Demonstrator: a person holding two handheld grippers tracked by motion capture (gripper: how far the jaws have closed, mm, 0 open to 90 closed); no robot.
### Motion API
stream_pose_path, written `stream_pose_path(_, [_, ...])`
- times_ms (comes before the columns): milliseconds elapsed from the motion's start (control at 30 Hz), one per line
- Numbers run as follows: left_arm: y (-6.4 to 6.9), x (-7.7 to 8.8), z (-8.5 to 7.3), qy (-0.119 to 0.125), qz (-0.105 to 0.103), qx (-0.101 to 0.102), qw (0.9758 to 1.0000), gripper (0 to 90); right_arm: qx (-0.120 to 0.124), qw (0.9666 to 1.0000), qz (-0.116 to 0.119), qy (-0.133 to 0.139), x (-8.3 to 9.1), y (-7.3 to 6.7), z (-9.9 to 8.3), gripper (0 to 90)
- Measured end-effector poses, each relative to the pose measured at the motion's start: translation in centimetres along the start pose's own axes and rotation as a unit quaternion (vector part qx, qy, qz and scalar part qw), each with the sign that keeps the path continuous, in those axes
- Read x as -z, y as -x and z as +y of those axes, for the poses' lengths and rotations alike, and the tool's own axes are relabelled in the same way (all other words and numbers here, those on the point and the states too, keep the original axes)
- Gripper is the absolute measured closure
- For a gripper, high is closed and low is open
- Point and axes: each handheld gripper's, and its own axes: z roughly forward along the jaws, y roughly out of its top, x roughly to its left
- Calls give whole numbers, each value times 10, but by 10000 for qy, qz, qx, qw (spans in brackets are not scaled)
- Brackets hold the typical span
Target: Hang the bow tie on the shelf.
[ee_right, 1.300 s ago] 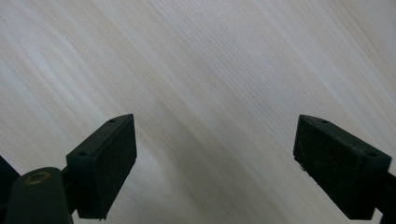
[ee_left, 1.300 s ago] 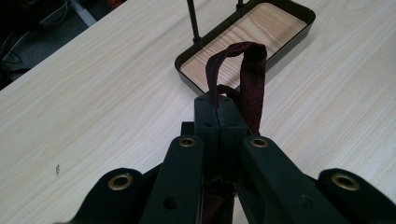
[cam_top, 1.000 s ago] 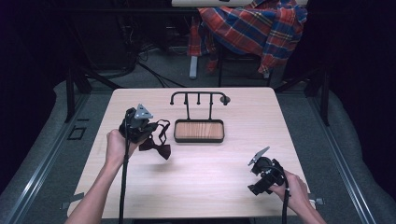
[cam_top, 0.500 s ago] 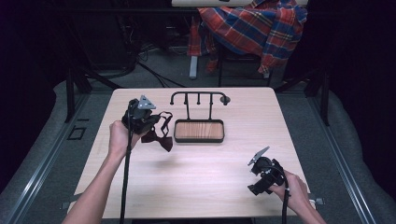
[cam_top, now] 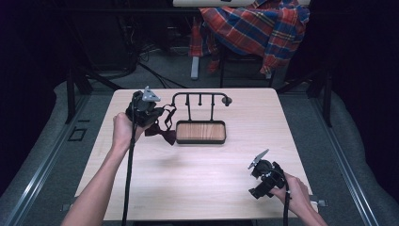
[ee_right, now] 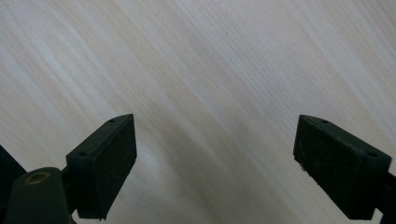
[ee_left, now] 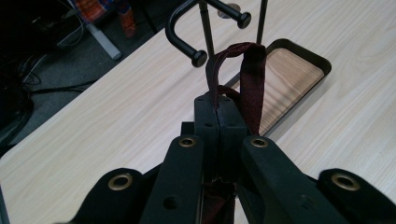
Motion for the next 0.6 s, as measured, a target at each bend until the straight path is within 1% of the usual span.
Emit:
stream_pose_path(67, [0,0,3,35,7,7,10000,893,54,10000,-9,-75,0,1,-1,129])
stream_pose_path(133, [0,0,5,60,29,-3,10000,893,47,10000,-42,-69,2,1,-1,129])
stream_pose_path(300, [-1,-3,13,51,51,-37,10000,893,36,10000,-3,-48,0,1,-1,129])
stream_pose_path(400, [-1,-4,16,65,51,-55,10000,892,57,9999,-27,-108,0,1,-1,129])
stream_pose_path(500, [-1,-7,20,62,50,-60,10000,893,49,10000,1,-83,1,1,-1,129])
stream_pose_path(533, [0,-10,23,48,68,-81,9999,892,10,10000,-4,-29,0,0,-2,129])
stream_pose_path(567, [-1,-11,24,38,59,-86,9999,892,60,9999,-33,-97,1,0,-1,129])
stream_pose_path(600, [-1,-11,24,38,59,-86,9999,892,61,9999,-32,-99,1,0,-1,129])
